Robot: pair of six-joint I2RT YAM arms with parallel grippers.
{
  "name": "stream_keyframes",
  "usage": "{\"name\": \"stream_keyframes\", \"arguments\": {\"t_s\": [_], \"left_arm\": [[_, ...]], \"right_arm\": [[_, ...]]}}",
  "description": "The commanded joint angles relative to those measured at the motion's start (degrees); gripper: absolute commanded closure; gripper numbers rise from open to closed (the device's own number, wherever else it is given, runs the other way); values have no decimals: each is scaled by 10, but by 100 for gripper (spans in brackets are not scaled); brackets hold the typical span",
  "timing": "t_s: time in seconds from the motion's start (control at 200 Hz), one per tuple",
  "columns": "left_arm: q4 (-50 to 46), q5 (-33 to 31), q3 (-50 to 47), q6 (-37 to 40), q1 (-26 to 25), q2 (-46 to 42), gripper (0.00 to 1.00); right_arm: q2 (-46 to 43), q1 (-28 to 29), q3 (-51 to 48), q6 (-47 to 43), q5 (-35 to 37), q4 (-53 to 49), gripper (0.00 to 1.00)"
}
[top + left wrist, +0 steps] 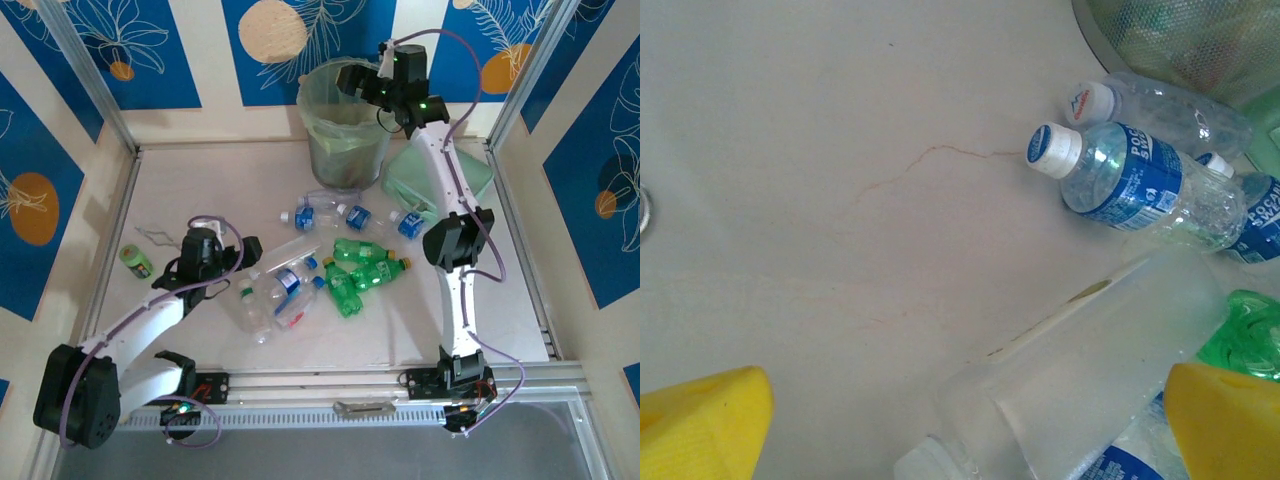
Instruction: Put the plastic bottles in the bin
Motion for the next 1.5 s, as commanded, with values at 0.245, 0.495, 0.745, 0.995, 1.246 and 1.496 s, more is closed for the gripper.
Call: {"name": "stream_keyframes", "arguments": {"t_s": [0.245, 0.495, 0.745, 0.995, 1.246, 1.496], "left_arm": [[35, 51, 37, -11, -3, 31, 0], [58, 65, 69, -12, -36, 81, 0], [108, 93, 102, -39, -59, 154, 0], [118, 100, 122, -47, -75, 185, 0], [95, 83, 108, -42, -77, 162, 0], [90, 78, 100, -41, -77, 153, 0]], "right_arm": [[-234, 15, -312, -42, -64, 59, 7], [-413, 10, -593, -54, -33, 88, 6], [-498, -2, -744, -87, 52, -9, 5], [-468, -5, -785, -110, 177, -60, 2], [-381, -10, -750, -169, 284, -74, 0], [-328, -28, -745, -195, 307, -65, 1]]}}
